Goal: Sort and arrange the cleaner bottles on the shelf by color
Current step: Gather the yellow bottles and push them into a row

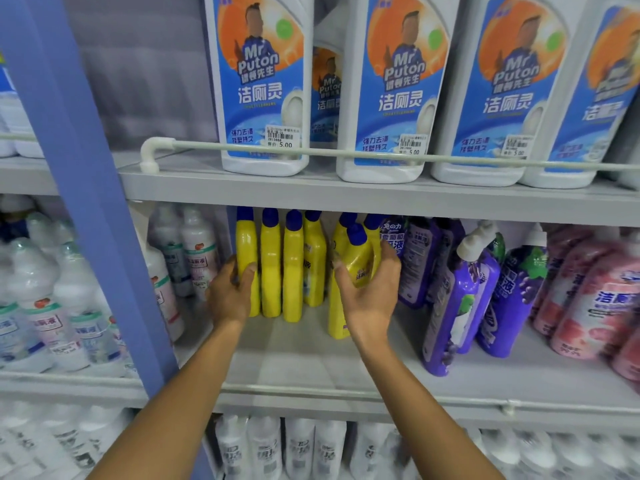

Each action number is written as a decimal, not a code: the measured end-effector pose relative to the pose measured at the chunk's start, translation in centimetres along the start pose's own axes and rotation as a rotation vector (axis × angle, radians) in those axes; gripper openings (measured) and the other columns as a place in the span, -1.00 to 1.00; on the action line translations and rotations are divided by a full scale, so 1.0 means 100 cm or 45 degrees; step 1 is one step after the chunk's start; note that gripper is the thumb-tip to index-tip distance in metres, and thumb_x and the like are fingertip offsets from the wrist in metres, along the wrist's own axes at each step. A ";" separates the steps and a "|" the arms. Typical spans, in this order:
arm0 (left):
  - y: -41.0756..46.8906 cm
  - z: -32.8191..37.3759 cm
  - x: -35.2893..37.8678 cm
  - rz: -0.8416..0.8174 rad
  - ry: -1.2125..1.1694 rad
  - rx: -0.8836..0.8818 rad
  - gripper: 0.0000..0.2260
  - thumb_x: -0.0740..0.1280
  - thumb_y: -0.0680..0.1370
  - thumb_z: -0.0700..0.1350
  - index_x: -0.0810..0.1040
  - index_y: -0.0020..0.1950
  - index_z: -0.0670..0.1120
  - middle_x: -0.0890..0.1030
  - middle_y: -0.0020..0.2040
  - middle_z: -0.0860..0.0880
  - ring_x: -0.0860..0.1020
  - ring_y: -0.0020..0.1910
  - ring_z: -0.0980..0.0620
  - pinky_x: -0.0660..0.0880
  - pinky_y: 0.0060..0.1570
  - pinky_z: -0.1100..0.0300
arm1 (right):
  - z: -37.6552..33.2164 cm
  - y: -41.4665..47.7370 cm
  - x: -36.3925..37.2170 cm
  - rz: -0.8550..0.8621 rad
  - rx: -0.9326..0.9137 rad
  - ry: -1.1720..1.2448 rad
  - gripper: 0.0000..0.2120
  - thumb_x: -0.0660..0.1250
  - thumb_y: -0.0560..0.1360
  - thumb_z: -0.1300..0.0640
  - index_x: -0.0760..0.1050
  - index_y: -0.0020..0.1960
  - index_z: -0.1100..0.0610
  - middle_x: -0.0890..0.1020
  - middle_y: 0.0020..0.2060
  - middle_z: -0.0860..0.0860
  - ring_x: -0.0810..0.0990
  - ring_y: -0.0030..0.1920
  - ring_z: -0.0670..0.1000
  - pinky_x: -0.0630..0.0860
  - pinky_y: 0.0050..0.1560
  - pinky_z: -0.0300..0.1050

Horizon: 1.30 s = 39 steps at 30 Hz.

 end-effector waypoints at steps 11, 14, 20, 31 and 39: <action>0.006 -0.002 -0.002 -0.096 -0.041 -0.077 -0.55 0.31 0.45 0.28 0.63 0.13 -0.01 0.70 -0.01 -0.05 0.65 0.01 -0.12 0.56 0.03 0.00 | 0.015 0.000 0.025 -0.210 0.049 0.024 -0.17 0.61 0.37 -0.04 0.32 0.53 0.08 0.53 0.26 -0.01 0.51 0.23 0.00 0.50 0.26 -0.06; -0.008 -0.007 -0.005 -0.053 -0.063 -0.189 -0.38 0.34 0.40 0.36 0.52 0.33 0.03 0.67 0.23 -0.07 0.62 0.22 -0.14 0.57 0.22 -0.14 | 0.010 -0.018 0.026 -0.351 0.045 0.171 -0.17 0.60 0.37 -0.11 0.32 0.54 0.00 0.51 0.27 -0.16 0.53 0.19 -0.15 0.52 0.22 -0.21; -0.118 0.040 0.003 -0.296 -0.354 -0.012 -0.37 0.40 0.50 -0.05 0.35 0.57 0.07 0.52 0.40 0.18 0.48 0.41 0.20 0.42 0.39 0.17 | -0.005 -0.042 0.039 -0.449 0.041 0.364 -0.18 0.63 0.29 -0.16 0.37 0.46 -0.07 0.53 0.32 -0.14 0.54 0.28 -0.15 0.53 0.26 -0.20; -0.107 0.034 0.005 -0.332 -0.230 0.027 -0.68 0.51 0.51 -0.21 0.59 0.22 0.01 0.72 -0.13 0.10 0.67 -0.16 0.22 0.57 -0.19 0.31 | -0.010 -0.029 0.022 -0.374 0.077 0.336 -0.43 0.45 0.51 -0.20 0.43 0.42 0.01 0.54 0.29 -0.15 0.54 0.30 -0.16 0.53 0.31 -0.14; -0.075 0.002 -0.026 -0.227 -0.128 -0.086 -0.67 0.53 0.52 -0.16 0.56 0.24 0.01 0.67 -0.08 0.19 0.64 -0.13 0.27 0.54 -0.03 0.14 | 0.069 0.053 0.025 -0.400 0.315 -0.051 -0.56 0.33 0.59 -0.21 0.57 0.16 0.16 0.70 0.03 0.15 0.66 0.09 0.22 0.54 0.10 -0.03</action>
Point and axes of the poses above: each hand's wrist, its own y-axis towards the middle knuckle, its own x-axis out of the palm, z = x × y, the point moved 7 cm from there along y, towards the middle knuckle
